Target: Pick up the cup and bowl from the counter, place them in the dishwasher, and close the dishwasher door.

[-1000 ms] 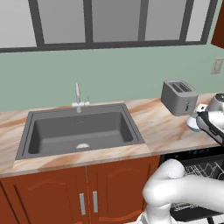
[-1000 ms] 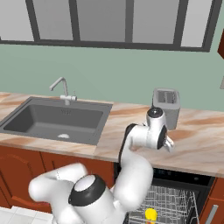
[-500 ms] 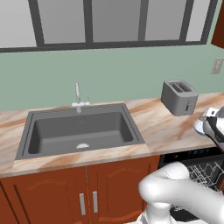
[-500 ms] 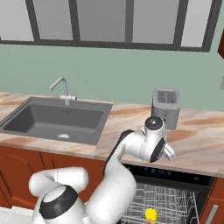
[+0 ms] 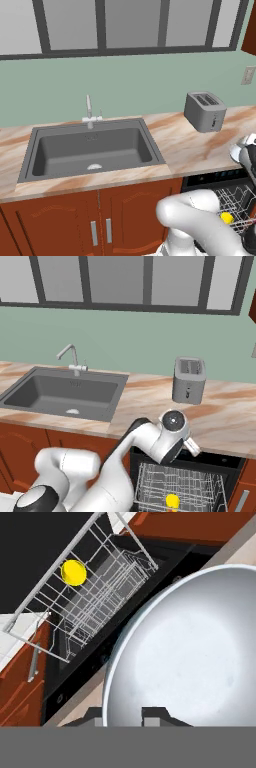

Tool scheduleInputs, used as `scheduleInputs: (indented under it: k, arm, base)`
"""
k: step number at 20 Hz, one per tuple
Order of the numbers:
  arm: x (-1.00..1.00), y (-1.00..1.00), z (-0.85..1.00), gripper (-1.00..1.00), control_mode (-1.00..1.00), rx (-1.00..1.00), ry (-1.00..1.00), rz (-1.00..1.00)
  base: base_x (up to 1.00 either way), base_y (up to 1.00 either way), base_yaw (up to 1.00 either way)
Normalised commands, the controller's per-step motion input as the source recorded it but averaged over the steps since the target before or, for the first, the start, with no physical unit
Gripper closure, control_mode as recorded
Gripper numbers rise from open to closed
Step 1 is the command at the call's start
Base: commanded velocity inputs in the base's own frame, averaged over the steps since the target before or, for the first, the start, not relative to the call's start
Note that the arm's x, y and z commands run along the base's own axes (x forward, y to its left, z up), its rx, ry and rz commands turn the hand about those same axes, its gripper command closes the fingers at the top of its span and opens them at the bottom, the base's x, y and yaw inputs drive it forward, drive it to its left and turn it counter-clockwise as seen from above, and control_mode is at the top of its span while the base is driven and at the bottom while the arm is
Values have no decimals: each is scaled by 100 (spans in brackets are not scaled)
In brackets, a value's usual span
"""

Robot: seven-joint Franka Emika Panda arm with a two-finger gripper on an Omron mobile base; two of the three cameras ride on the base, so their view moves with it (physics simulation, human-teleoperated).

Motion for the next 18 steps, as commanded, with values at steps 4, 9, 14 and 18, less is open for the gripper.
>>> scheduleInputs:
  k: [4,9,14,18]
  arm:
    - [-43,0,0,100,-100,0,-2,1]
    - [-20,0,-2,100,-100,0,0,2]
    - [-10,0,-17,100,-100,0,0,1]
    - [-12,0,-28,100,-100,1,0,0]
  base:
    - [0,0,0]
    - [0,0,0]
    - [0,0,0]
    - [0,0,0]
